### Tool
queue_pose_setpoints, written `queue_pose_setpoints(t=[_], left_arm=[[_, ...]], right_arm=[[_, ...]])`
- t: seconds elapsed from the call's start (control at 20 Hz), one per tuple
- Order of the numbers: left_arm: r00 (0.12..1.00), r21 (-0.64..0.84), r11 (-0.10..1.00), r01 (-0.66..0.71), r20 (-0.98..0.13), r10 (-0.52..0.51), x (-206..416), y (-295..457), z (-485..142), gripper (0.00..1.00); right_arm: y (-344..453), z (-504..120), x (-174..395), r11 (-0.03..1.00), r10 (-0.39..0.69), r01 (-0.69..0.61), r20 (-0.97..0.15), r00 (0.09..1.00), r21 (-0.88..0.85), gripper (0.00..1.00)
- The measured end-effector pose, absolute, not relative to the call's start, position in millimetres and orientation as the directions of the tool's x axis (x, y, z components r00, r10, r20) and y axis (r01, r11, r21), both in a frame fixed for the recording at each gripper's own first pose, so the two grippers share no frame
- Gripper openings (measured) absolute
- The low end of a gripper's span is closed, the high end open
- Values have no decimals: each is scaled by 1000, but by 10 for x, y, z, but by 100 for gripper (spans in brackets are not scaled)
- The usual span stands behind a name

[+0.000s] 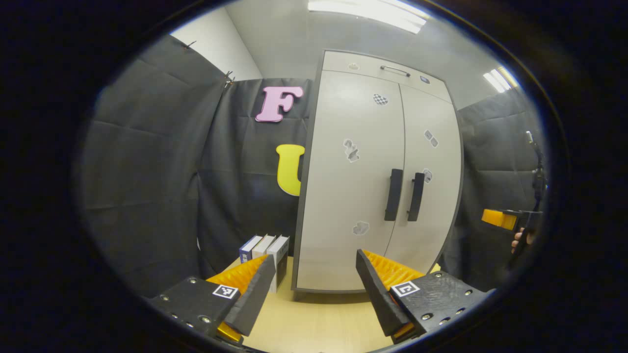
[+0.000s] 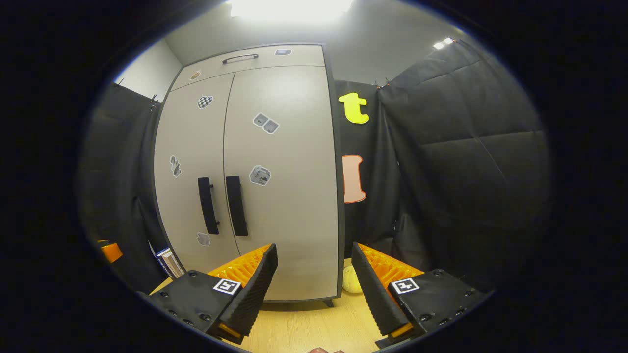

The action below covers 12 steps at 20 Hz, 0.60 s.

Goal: Open the right door of the double-door shoe cabinet with the right hand, and open the left door with the left hand.

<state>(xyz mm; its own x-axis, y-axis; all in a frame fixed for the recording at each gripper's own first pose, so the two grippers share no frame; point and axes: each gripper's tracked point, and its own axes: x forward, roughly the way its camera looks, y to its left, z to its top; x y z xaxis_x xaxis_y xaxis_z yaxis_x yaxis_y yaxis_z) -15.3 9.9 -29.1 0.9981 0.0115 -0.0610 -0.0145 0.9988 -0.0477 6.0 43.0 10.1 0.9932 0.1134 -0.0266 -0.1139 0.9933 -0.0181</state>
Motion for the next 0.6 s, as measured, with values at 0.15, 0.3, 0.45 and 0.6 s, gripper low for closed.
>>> queue_pose_setpoints(t=[0.15,0.3,0.45,0.6], left_arm=[[997,-62,998,-27,-72,23,-186,160,-341,97],[996,-14,999,-44,-80,43,-242,224,-362,98],[996,-10,999,-40,-80,39,-283,221,-384,96],[995,-17,999,-44,-92,42,-330,265,-432,96]], right_arm=[[554,184,83,989,144,-144,-23,989,-16,95],[676,270,178,986,167,-167,-25,986,-9,92],[843,424,297,979,204,-205,-23,979,-3,92],[1015,629,398,973,229,-229,0,973,20,95]])
